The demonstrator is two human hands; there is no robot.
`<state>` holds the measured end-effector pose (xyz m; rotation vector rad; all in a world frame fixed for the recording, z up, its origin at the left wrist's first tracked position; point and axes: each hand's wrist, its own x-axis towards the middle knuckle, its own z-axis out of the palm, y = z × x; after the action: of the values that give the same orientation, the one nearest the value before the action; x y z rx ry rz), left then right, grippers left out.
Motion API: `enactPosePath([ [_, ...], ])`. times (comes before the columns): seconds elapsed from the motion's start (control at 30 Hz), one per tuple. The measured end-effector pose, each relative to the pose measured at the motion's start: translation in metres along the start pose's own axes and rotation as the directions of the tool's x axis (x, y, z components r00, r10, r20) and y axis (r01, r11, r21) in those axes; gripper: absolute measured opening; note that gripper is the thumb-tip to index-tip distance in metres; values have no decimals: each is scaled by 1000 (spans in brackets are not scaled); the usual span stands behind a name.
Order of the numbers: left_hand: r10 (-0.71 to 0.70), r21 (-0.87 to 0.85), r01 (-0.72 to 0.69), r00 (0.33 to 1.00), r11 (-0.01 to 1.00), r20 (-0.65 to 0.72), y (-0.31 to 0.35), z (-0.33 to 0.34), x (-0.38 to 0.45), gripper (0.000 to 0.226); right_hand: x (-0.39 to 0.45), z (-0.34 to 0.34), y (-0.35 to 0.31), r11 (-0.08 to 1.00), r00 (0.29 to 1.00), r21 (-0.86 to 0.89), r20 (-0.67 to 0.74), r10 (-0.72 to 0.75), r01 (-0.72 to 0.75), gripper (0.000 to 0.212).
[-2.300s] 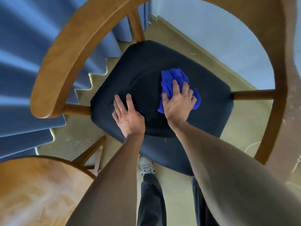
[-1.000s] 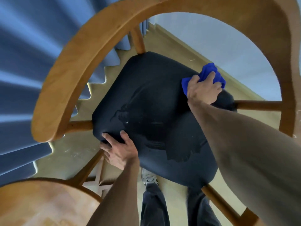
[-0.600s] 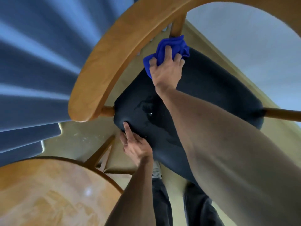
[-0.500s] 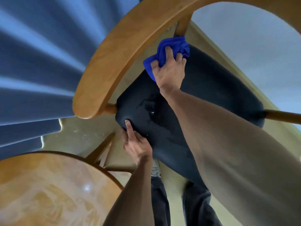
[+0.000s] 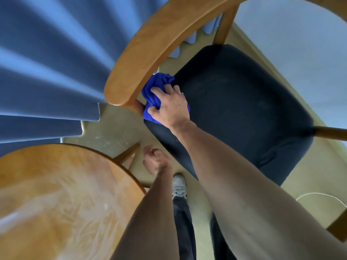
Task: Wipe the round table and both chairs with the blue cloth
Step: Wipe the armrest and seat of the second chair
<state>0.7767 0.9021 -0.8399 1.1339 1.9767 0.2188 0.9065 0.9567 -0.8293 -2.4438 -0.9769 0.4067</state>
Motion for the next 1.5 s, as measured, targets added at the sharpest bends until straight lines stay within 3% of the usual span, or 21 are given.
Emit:
enactPosePath([
  [0.17, -146, -70, 140, 985, 988, -93, -7, -20, -2, 36, -48, 5, 7, 994, 994, 20, -14, -104, 104, 51],
  [0.33, -64, 1, 64, 997, 998, -48, -14, -28, -10, 37, -82, -15, 29, 977, 972, -81, 150, -183, 196, 52],
  [0.53, 166, 331, -171, 985, 928, 43, -11, -28, -54, 44, -146, -47, 60, 987, 961, -102, 261, -90, 121, 52],
  [0.73, 421, 459, -486, 874, 744, 243, -15, -6, -93, 52, -194, -71, 108, 988, 978, -138, 201, -47, 75, 55],
  [0.87, 330, 398, -373, 928, 838, 174, -7, 4, -107, 61, -185, -89, 106, 992, 977, -126, 206, 57, -32, 48],
  [0.97, 268, 392, -302, 953, 869, 140, 1, -1, -93, 60, -153, -90, 89, 993, 989, -52, 102, 107, -103, 43],
  [1.13, 183, 378, -222, 974, 899, 136, 3, -12, -35, 58, -66, -62, 51, 998, 994, -58, 105, -1, 7, 49],
  [1.27, 248, 274, -256, 967, 927, 64, 11, -18, 4, 61, -39, -34, 42, 992, 987, -128, 156, 38, -17, 52],
  [1.43, 220, 206, -265, 951, 942, 218, 26, -11, 31, 65, -50, -36, 56, 983, 998, -182, 53, 46, -36, 47],
  [1.5, 254, 302, -324, 934, 897, 250, 31, -6, 24, 60, -54, -40, 60, 978, 995, -188, 30, 98, -90, 47],
])
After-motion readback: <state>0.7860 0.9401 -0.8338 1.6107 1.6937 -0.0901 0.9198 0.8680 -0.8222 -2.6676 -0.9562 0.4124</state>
